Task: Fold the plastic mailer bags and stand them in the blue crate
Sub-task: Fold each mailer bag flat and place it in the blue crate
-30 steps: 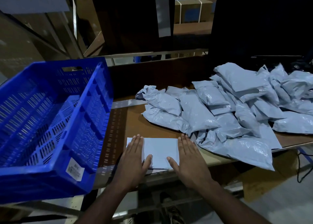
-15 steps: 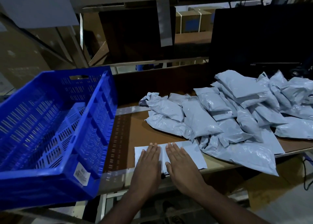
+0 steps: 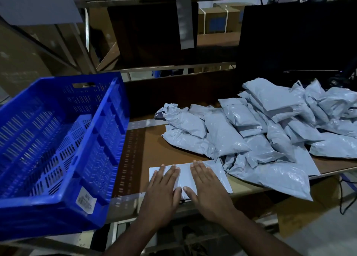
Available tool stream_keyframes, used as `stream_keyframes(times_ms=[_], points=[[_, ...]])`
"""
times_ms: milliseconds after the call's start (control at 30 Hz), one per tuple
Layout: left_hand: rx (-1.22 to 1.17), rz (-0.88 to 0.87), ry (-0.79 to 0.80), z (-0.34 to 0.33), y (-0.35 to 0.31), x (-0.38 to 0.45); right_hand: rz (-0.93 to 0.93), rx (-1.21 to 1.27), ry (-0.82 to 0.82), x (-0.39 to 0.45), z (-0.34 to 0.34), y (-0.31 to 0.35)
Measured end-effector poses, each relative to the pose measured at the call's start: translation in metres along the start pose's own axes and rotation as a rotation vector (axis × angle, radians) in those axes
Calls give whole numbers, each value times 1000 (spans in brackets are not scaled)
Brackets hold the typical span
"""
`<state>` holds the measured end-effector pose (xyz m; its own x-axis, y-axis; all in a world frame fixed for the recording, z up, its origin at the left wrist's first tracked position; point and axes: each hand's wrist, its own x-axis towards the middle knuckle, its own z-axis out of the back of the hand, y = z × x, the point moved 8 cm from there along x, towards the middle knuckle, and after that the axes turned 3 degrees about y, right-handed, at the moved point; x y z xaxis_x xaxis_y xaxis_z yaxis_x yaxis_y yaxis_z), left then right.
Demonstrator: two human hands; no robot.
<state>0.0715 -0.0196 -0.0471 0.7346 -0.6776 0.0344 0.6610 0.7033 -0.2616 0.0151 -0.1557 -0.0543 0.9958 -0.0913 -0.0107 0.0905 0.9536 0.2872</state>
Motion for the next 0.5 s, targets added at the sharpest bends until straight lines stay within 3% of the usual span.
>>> stream_keyframes(times_ms=[267, 500], points=[[-135, 205, 34, 8, 15, -2, -193, 4, 15, -19, 5, -19], [-149, 176, 44, 28, 25, 13, -232, 28, 63, -23, 16, -23]])
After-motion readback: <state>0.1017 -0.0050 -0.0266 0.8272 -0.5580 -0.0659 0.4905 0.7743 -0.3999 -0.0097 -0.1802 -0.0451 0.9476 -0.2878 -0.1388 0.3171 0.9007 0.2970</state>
